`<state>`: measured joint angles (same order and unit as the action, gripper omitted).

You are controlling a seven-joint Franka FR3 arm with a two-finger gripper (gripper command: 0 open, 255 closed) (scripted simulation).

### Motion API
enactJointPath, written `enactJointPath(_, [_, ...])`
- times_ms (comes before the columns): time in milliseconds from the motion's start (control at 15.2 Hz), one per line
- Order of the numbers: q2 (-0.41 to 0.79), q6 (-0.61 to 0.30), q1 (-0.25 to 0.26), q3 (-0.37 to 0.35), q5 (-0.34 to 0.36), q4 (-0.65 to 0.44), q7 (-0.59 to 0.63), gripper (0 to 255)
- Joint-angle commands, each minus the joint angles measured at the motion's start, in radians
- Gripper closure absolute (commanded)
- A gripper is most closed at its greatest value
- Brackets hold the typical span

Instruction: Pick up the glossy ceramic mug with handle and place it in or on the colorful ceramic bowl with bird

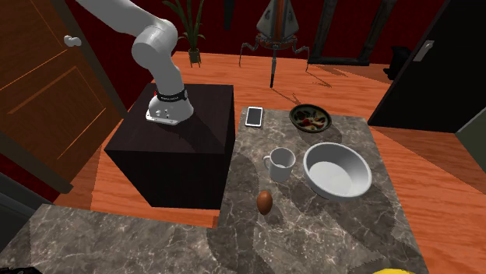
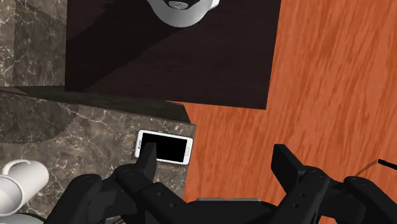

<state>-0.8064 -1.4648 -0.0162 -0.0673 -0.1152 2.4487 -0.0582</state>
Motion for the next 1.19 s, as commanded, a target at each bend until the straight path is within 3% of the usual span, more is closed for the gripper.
enactJointPath(0, [0.000,0.000,0.000,0.000,0.000,0.000,0.000,0])
enactJointPath(594, [0.152,-0.228,-0.074,0.140,0.123,0.070,-0.170,0])
enactJointPath(1122, [0.376,-0.437,-0.127,0.260,0.189,0.041,-0.310,0])
